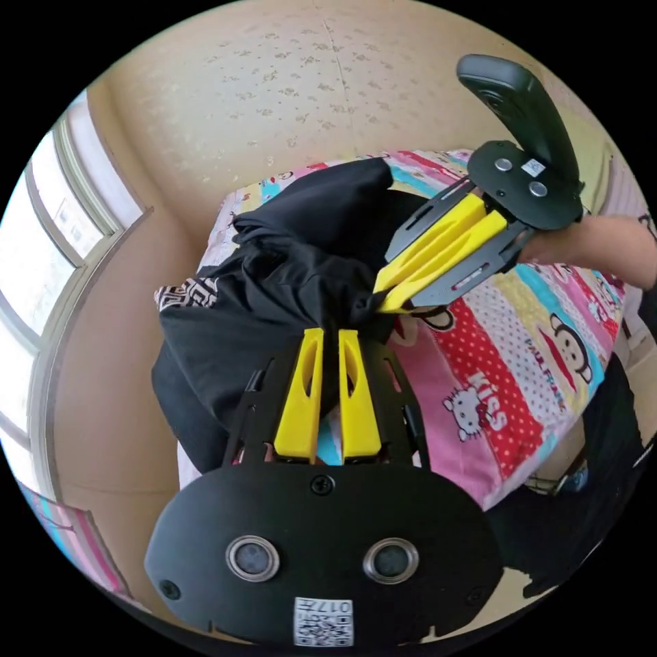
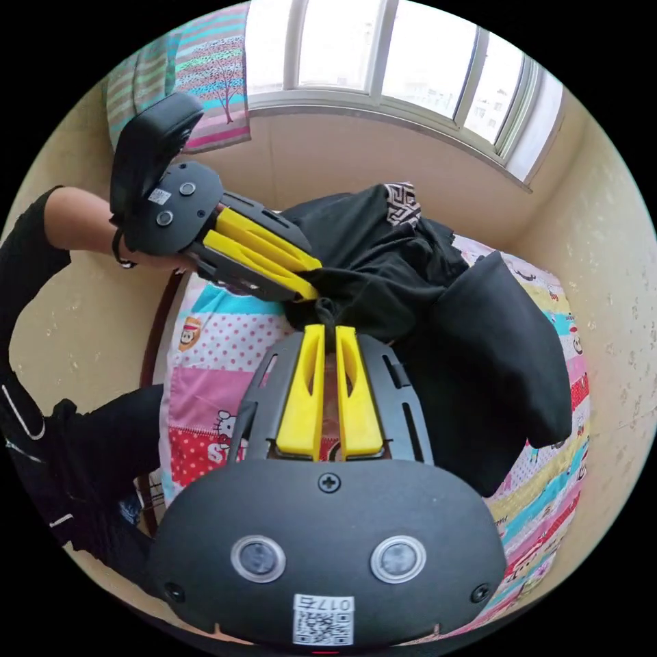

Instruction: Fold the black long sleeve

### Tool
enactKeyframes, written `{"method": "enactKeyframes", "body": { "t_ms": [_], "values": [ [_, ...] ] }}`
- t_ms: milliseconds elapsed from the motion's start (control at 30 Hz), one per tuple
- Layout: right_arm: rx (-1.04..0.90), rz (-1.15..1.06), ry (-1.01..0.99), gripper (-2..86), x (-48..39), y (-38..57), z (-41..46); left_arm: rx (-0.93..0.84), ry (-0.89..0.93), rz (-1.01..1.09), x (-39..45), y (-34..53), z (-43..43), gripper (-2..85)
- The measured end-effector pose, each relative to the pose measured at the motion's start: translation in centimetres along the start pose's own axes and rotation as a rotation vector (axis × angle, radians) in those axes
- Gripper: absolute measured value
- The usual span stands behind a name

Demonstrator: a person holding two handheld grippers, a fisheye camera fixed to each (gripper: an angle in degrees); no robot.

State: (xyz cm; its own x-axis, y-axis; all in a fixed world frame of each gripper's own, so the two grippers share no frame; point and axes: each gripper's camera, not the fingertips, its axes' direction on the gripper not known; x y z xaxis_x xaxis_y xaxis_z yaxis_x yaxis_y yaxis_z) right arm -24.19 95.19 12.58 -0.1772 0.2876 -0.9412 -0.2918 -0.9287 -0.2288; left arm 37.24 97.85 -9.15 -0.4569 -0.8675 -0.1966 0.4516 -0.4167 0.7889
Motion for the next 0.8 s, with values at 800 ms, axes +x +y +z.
{"method": "enactKeyframes", "body": {
  "t_ms": [800],
  "values": [
    [0.591,1.226,0.01,2.5,-9.9,47.6,-53.4,-0.192,1.053,-0.067,17.2,3.0,-10.0,6.4]
  ]
}}
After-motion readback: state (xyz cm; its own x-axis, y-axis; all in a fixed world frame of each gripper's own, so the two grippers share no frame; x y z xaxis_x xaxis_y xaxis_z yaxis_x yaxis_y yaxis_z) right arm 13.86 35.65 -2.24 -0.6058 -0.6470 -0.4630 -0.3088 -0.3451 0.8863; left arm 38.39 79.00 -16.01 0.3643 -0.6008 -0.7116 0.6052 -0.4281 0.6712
